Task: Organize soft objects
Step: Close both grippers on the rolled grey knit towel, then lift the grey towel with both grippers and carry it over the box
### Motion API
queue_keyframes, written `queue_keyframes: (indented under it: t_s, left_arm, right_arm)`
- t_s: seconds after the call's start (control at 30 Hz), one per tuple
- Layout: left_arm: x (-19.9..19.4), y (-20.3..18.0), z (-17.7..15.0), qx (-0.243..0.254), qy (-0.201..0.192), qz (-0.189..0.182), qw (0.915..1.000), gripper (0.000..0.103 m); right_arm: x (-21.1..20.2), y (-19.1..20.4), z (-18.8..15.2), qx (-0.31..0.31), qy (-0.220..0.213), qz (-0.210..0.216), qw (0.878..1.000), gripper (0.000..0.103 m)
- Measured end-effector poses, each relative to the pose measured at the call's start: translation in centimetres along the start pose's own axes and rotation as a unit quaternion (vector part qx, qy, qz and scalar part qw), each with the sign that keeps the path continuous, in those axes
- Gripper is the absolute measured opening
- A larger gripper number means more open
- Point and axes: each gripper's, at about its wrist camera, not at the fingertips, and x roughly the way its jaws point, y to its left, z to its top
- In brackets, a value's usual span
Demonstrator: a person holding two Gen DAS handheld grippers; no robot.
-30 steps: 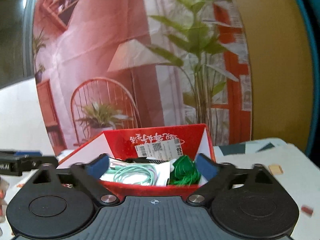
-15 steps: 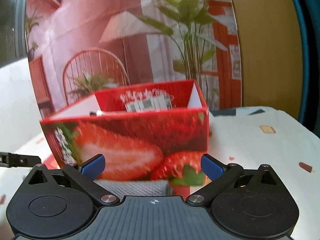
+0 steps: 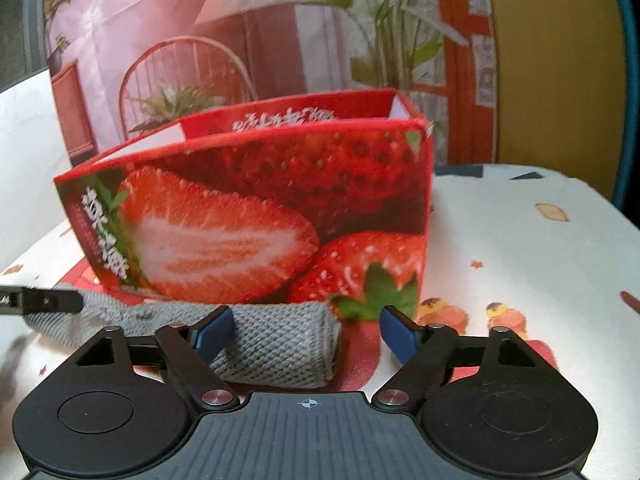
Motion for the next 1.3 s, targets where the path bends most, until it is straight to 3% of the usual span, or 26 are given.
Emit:
queue_keyframes:
  t_s: [0.23, 0.5, 0.8, 0.87, 0.93, 1.0, 1.1, 1.3]
  left_arm:
    - [0.4, 0.2, -0.9, 0.001, 0.002, 0.001, 1.0, 0.092]
    - [0.5, -0.2, -1.3, 0.008, -0.005, 0.004, 0.9999, 0.093]
    - [0.2, 0.0, -1.6, 0.001, -0.012, 0.002, 0.9999, 0.091]
    - [0.1, 0.1, -1.5, 0.001, -0.018, -0.004, 0.9998, 0.078]
    - [0.0, -0.1, -1.6, 0.009, -0.019, -0.015, 0.9997, 0.042]
    - [-0.2, -0.5, -1.6, 0.02, -0.017, -0.034, 0.9991, 0.031]
    - [-1.2, -0.9, -1.5, 0.029, -0.028, -0.037, 0.9985, 0.025]
    - [-5.1, -1.4, -0.4, 0.031, -0.07, -0.047, 0.996, 0.025]
  right_arm:
    - [0.5, 0.3, 0.0, -0.012, 0.014, 0.002, 1.0, 0.074]
    - [1.2, 0.6, -0.1, -0.018, 0.032, 0.013, 0.999, 0.062]
    - [1.2, 0.8, -0.1, -0.026, 0.036, 0.018, 0.999, 0.057]
    - [1.3, 0.8, -0.1, -0.027, 0.038, 0.025, 0.999, 0.051]
    - [1.3, 0.8, -0.2, -0.03, 0.04, 0.033, 0.998, 0.043]
    - [1.3, 1.0, -0.2, -0.035, 0.041, 0.041, 0.998, 0.034]
    - [0.7, 1.2, -0.2, -0.039, 0.037, 0.056, 0.997, 0.019]
    - [-2.1, 0.7, 0.3, -0.017, 0.012, 0.084, 0.996, 0.017]
